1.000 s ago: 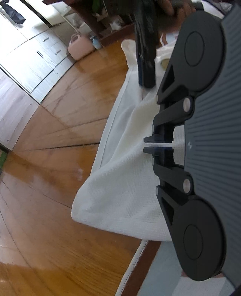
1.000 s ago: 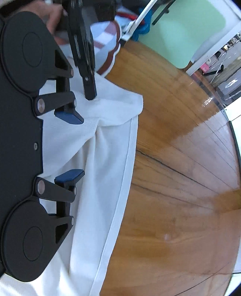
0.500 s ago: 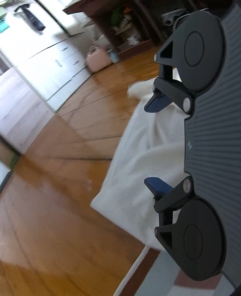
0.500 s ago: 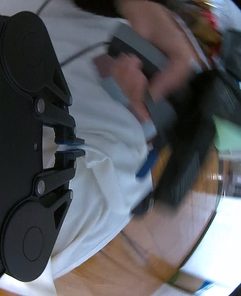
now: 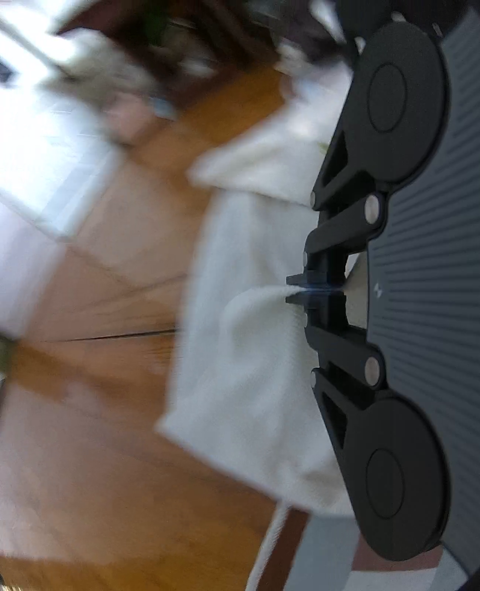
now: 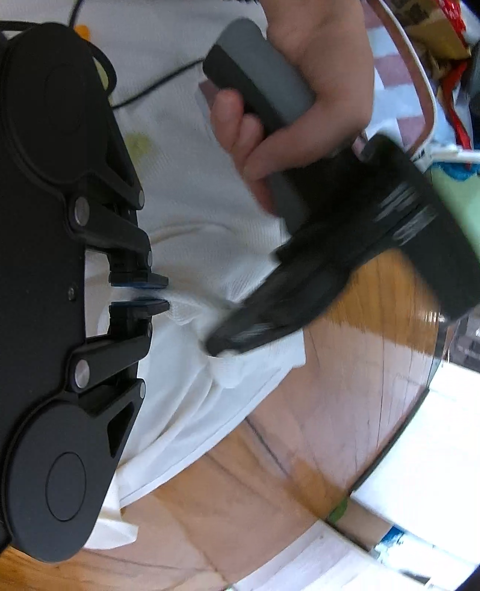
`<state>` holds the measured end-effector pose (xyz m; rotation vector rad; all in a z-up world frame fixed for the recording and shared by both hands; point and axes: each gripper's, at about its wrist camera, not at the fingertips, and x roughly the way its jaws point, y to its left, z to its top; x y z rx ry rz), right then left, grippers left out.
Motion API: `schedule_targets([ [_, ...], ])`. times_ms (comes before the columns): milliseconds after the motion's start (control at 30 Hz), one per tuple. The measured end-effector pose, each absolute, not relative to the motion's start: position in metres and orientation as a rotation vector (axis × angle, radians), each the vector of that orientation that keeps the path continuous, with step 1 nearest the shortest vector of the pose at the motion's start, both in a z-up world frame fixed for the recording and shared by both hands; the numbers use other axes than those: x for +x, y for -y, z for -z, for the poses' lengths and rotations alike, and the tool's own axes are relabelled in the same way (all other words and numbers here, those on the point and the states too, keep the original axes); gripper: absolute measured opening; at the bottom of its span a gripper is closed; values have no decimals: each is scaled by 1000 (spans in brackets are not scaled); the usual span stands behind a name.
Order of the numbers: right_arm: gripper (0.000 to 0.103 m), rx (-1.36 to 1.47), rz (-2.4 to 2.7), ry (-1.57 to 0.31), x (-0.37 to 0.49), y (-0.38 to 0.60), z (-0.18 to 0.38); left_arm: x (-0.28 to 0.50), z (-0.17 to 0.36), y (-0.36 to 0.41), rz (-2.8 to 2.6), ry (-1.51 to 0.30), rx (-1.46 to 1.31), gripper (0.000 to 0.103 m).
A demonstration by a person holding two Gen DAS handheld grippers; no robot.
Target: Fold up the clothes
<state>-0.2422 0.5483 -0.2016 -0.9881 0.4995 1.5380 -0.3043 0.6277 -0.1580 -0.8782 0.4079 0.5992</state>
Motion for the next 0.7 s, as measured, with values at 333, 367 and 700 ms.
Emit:
schedule_targets([
  [333,14,-1172,-1677,-565,-254,-539,202,-359,191,-627,-807,-475,-1193,6],
  [367,20,-1163,-1722,-628,-251,-541,200,-353,181,-624,-820,-506,-1104,6],
  [700,52,-419,-1442,-1195,-151,-574,187,-333,154,-615,-912,-611,-763,1],
])
